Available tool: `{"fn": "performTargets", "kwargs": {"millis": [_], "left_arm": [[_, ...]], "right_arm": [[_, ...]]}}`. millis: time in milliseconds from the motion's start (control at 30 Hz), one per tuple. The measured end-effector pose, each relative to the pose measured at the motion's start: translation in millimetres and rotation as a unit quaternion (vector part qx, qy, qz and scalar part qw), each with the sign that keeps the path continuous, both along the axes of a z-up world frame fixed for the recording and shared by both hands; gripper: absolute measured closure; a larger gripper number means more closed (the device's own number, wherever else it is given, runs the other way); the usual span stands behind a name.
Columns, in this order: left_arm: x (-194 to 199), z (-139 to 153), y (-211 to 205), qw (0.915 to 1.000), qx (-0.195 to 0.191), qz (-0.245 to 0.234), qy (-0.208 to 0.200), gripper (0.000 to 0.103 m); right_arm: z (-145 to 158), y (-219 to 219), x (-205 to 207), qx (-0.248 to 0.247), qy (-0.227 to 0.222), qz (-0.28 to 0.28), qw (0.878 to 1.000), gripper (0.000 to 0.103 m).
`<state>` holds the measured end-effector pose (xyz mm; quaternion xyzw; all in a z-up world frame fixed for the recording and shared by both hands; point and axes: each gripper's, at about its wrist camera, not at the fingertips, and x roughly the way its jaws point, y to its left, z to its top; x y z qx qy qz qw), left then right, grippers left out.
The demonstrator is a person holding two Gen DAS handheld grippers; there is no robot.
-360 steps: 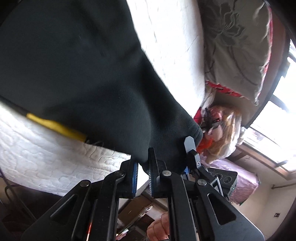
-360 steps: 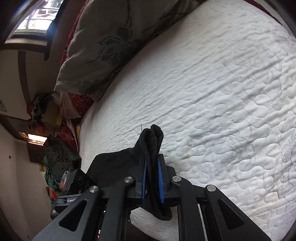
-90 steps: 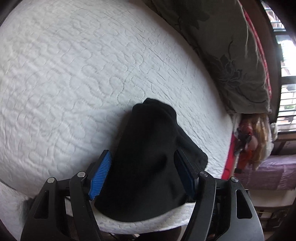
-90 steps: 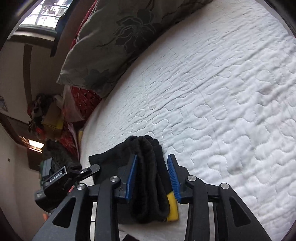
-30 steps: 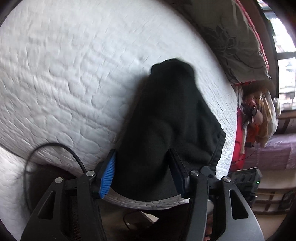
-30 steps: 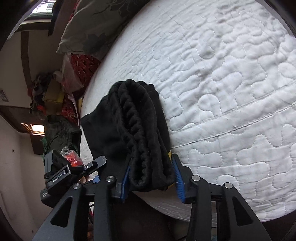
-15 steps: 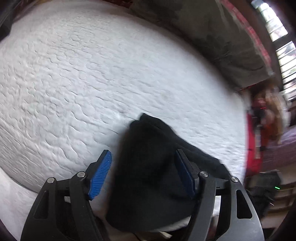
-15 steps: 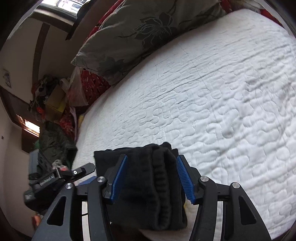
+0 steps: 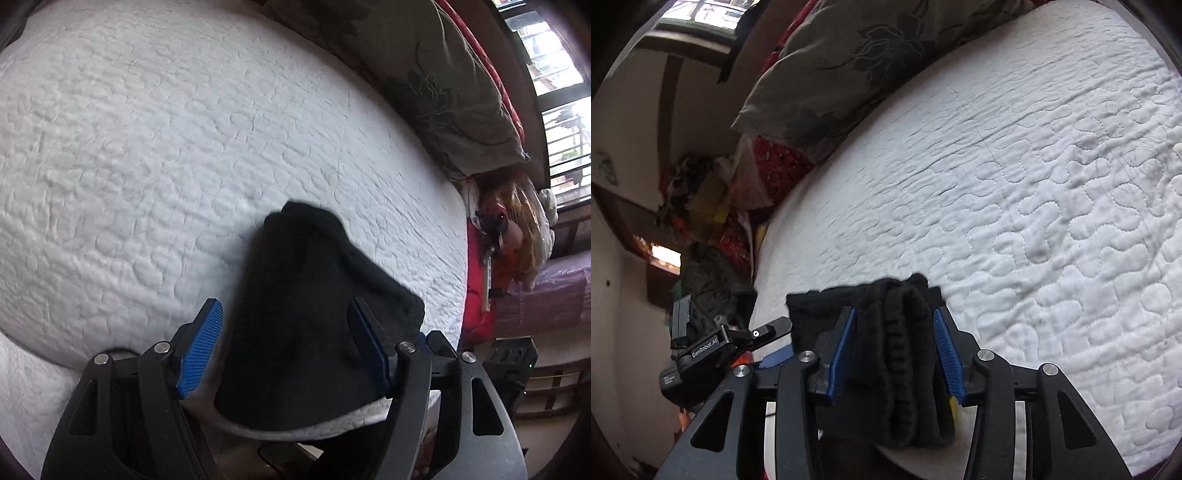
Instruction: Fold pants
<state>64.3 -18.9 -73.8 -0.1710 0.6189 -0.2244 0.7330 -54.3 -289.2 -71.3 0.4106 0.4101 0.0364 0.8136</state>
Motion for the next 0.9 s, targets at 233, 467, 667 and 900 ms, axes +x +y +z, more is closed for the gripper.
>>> {"fn": "performTargets", "kwargs": {"millis": [233,467,667,900], "left_arm": [[-23.8,-32.9,-6.8,0.9991,-0.003,-0.005,0.041,0.034],[-24.3,-30.9,-10.9,0.9995,0.025,-0.008,0.018,0.05],[-34.8,-27.9,-25.9,0.9965,0.076,-0.026,-0.025,0.049],[-50.6,-3.9,-46.6,0.9831,0.142,-0.053,-0.103,0.049]], "right_arm": [[1.5,43.9,-2.4,-0.114,0.019,0.052,0.992,0.058],[2.1,34.3,-7.4,-0.104,0.022,0.039,0.994,0.092],[-27.0,23.5,-13.4,-0.069,0.039,0.021,0.997,0.091],[-8.3,28.9,-13.0,-0.073,0.034,0.02,0.997,0.081]]}}
